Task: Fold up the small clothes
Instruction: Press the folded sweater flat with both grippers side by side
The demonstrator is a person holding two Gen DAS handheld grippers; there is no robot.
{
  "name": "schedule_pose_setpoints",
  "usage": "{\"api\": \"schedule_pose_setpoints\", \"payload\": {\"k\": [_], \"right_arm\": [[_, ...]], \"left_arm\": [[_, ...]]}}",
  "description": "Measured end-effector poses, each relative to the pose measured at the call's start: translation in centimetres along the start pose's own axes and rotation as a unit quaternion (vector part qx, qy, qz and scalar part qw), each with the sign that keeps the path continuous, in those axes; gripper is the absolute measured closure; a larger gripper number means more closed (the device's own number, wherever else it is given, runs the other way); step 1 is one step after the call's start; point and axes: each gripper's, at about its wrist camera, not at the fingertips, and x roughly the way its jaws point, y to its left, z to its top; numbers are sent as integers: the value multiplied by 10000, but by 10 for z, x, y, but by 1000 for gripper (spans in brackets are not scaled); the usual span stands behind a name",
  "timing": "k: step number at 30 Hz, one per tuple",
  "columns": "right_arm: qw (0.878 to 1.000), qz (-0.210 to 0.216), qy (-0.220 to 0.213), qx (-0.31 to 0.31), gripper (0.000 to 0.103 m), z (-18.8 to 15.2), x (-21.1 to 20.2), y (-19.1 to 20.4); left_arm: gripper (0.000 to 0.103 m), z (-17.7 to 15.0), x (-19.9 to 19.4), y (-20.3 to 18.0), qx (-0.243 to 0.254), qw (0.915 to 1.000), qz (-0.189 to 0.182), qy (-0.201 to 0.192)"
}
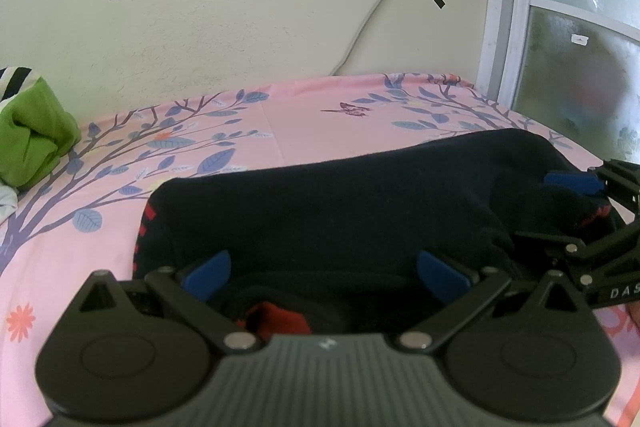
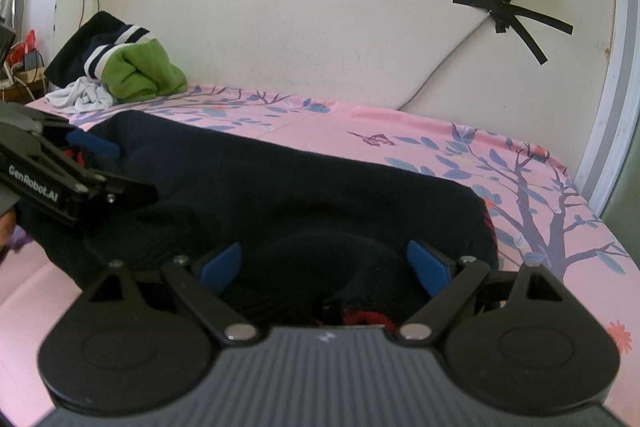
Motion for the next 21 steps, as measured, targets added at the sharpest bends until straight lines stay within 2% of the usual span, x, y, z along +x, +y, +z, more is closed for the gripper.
{"api": "schedule_pose_setpoints", "payload": {"k": [21], "right_arm": [[10000, 44, -6, 22, 20, -1, 1, -1]], "left_arm": [[0, -1, -1, 2, 15, 10000, -27, -29]]}}
